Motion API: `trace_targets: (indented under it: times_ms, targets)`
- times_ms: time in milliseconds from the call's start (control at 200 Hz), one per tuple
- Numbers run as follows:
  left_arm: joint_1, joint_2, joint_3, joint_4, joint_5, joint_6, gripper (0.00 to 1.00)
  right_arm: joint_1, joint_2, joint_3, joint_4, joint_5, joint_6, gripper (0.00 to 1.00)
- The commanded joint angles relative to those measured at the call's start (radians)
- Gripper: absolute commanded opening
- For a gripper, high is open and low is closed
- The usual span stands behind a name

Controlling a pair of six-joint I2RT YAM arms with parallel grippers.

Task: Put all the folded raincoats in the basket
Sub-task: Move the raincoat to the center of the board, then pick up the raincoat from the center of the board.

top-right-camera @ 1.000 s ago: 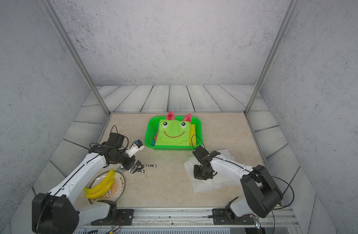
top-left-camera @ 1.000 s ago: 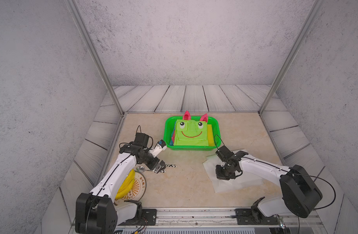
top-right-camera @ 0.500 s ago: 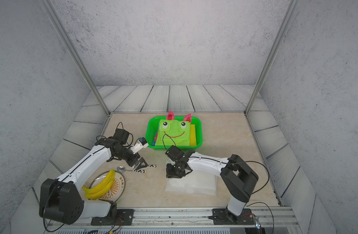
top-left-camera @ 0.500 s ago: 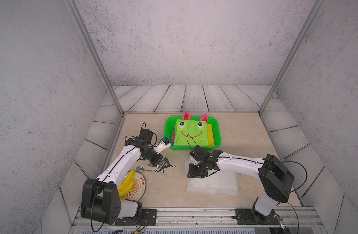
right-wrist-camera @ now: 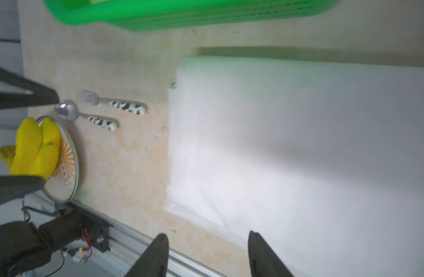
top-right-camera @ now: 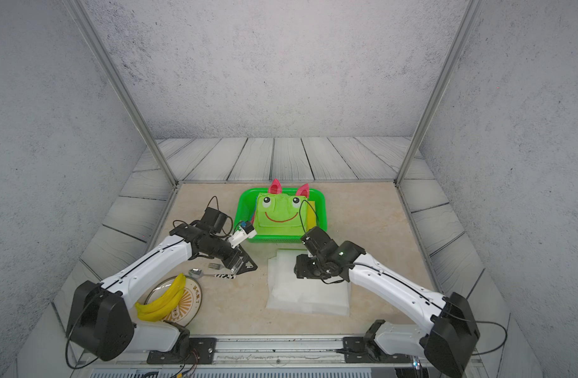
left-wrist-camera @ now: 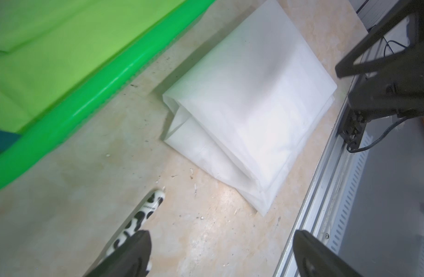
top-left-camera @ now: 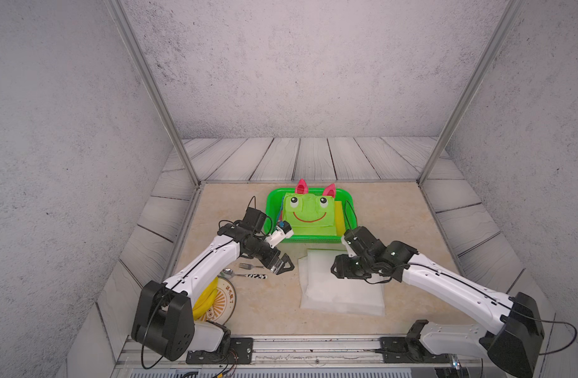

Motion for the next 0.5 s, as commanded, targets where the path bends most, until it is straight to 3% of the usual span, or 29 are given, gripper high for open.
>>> trace_targets:
  times_ms: [0, 45, 160, 320, 495]
  targets:
    - [-0.036, 0.088, 0.025, 0.02, 0.018, -0.094, 0.98, -0.108, -0.089, -0.09, -0.082, 0.066, -0.029, 0.58]
    - [-0.047, 0.12, 0.033, 0.023, 0.031, -0.106, 0.99, -0.153, -0.131, -0.125, -0.074, 0.088, -0.03, 0.6]
    - [-0.061, 0.164, -0.008, 0.123, 0.068, -0.177, 0.99, -0.283, -0.198, -0.212, -0.045, 0.089, -0.058, 0.77]
    - [-0.09, 0.185, -0.07, 0.278, 0.12, -0.259, 1.0, -0.474, -0.171, -0.287, 0.029, -0.037, -0.108, 0.81]
    - [-0.109, 0.268, -0.085, 0.348, 0.155, -0.309, 0.99, -0.58, -0.063, -0.344, 0.157, -0.186, -0.137, 0.85]
